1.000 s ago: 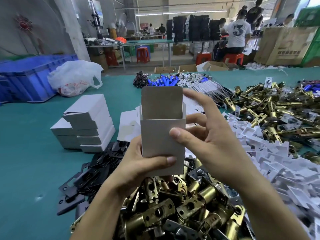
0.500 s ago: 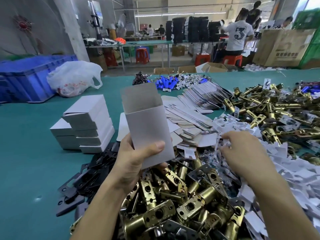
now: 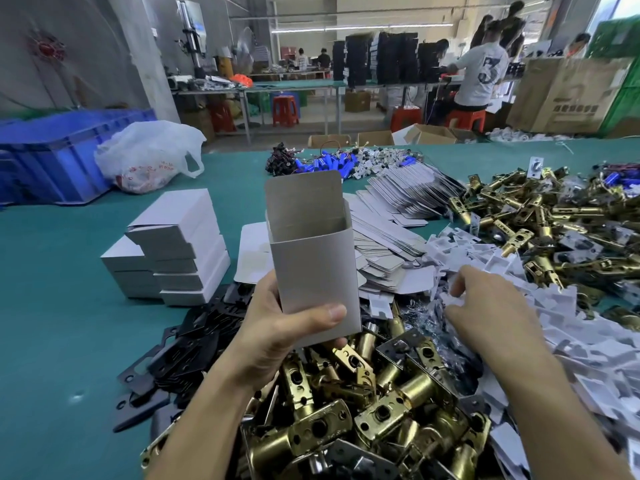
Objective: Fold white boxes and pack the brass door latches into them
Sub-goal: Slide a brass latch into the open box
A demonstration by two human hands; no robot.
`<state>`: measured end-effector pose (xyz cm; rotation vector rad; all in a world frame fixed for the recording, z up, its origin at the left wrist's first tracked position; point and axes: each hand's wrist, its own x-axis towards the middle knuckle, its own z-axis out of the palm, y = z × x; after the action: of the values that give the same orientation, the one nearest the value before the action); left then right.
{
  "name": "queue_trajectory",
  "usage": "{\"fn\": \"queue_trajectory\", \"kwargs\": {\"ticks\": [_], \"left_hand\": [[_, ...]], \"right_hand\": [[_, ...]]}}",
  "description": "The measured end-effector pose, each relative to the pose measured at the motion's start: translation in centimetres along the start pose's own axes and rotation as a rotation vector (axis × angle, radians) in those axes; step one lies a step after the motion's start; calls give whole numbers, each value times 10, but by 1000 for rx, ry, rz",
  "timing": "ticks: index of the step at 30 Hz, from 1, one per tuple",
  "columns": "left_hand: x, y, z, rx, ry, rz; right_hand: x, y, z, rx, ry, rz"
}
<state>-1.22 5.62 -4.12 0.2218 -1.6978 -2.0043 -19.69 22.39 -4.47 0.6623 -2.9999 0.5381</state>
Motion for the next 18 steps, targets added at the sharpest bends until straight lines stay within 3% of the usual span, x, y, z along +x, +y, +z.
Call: {"fn": "queue_trajectory", "kwargs": {"ticks": [2, 6, 10, 13, 18], "left_hand": [[0, 1, 0, 17, -10, 7], [-2, 3, -1, 69, -35, -5], [-4, 7, -3, 153, -118, -75], [-5, 11, -2, 170, -171, -125], [-6, 13, -1, 162, -212, -146]], "right_hand": [[0, -1, -5, 142, 65, -71], [-10, -16, -38, 671, 242, -346], [-38, -42, -65, 1164, 236, -663], [-51, -53, -71, 1219, 258, -798], [-54, -65, -64, 1073, 311, -803]]}}
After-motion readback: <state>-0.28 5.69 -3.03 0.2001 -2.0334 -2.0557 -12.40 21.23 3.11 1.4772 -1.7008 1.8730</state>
